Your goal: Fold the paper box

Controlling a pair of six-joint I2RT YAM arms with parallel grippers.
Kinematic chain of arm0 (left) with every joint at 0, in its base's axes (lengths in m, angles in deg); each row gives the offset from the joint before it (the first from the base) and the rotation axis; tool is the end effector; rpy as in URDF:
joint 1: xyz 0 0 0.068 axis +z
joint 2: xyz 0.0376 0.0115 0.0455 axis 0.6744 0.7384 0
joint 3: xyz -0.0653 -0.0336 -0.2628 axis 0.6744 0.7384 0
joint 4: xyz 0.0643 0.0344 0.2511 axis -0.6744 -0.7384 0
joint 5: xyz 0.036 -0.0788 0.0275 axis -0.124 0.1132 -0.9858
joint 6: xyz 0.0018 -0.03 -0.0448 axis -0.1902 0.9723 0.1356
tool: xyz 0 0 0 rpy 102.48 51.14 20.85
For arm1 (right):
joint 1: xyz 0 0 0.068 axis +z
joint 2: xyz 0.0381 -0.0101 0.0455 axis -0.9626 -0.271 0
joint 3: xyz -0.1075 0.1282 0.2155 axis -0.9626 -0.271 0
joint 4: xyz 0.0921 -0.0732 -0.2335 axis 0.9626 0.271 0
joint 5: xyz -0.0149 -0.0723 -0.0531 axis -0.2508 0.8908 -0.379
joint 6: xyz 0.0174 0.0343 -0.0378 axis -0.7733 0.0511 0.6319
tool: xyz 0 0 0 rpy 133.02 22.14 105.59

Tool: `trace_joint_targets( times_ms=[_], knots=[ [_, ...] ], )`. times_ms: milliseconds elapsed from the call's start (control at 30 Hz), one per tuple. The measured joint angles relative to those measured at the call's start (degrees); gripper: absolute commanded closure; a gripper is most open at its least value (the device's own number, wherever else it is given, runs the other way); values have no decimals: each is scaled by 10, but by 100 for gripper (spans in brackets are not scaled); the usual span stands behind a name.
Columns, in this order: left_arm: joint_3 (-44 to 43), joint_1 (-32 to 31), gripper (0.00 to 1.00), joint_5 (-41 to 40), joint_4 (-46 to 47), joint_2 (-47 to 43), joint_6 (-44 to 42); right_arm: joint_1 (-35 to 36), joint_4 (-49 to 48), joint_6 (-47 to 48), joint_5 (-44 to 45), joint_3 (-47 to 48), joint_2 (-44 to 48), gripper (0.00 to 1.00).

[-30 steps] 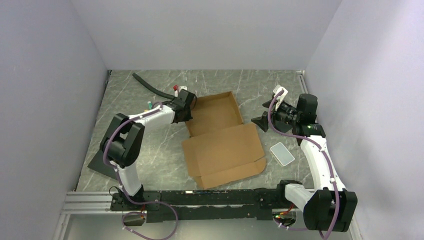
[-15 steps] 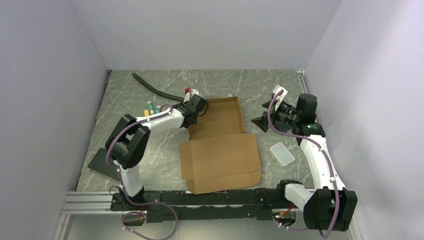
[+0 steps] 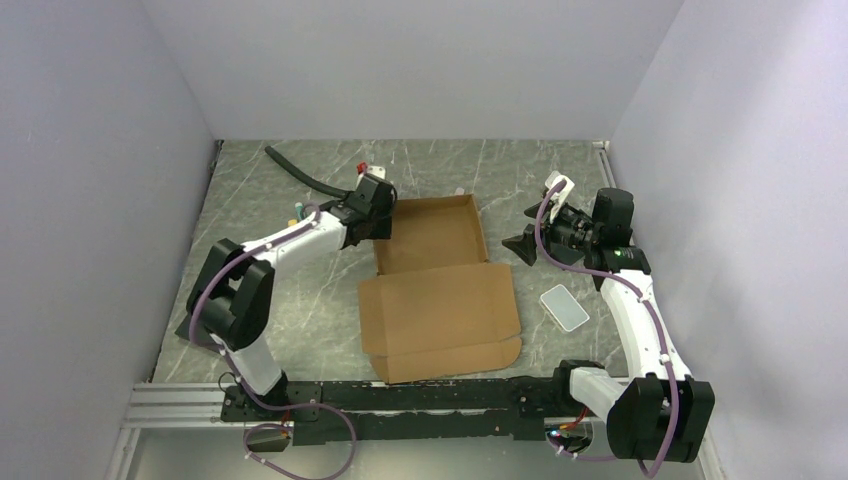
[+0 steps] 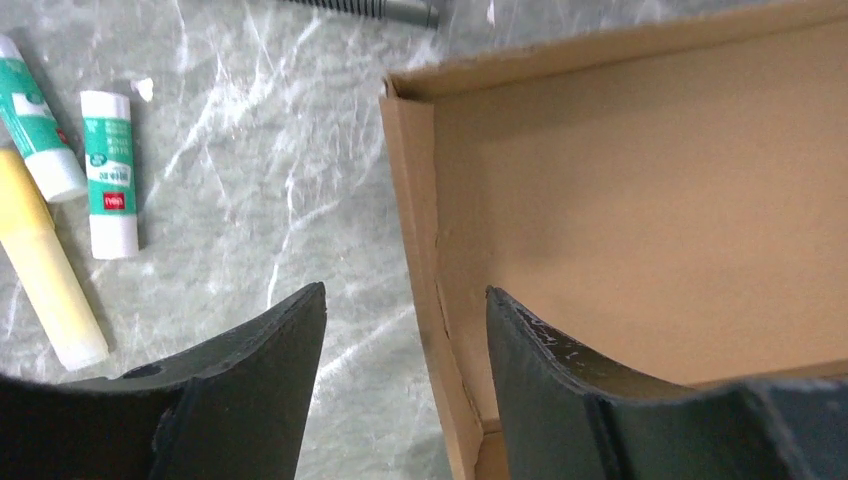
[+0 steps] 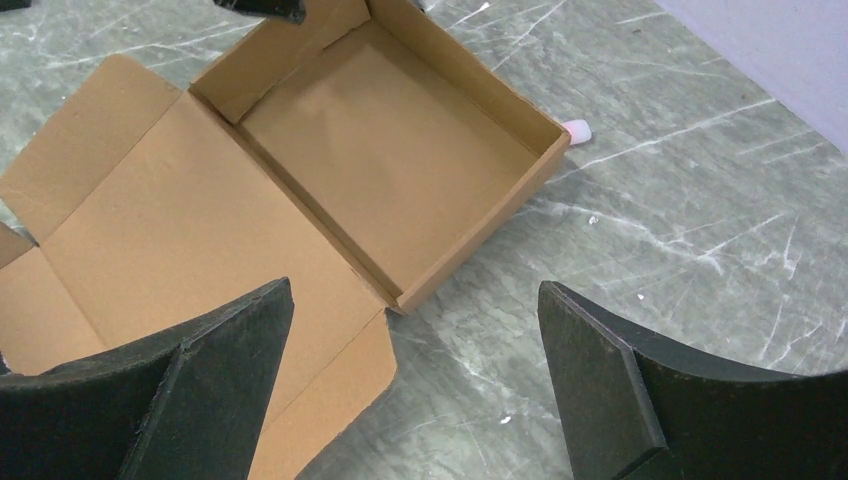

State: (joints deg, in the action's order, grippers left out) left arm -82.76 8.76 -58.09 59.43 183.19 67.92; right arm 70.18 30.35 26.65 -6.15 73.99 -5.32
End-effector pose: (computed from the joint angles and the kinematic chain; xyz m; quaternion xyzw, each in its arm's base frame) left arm 0.3157 -0.1943 0.2224 0.0139 0.9266 -0.0021 0.3759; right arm 0.2249 0.0125 0.2994 -0.3710 0.7140 0.2532 0.5370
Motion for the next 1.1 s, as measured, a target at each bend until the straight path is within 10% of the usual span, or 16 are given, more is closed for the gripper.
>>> trace_joint_targets(
  times_ms=[333,467,933,1100],
  knots=[
    [-28,36,46,52,16,50,-23,0,1,1,0,0,-1,3],
    [-64,35,100,42,4,102,-26,0,1,1,0,0,-3,4],
    [-93,10,99,-47,-13,143,-52,0,2,4,0,0,-4,4],
    [-93,2,70,-64,-11,143,-57,0,2,4,0,0,-4,4]
  ],
)
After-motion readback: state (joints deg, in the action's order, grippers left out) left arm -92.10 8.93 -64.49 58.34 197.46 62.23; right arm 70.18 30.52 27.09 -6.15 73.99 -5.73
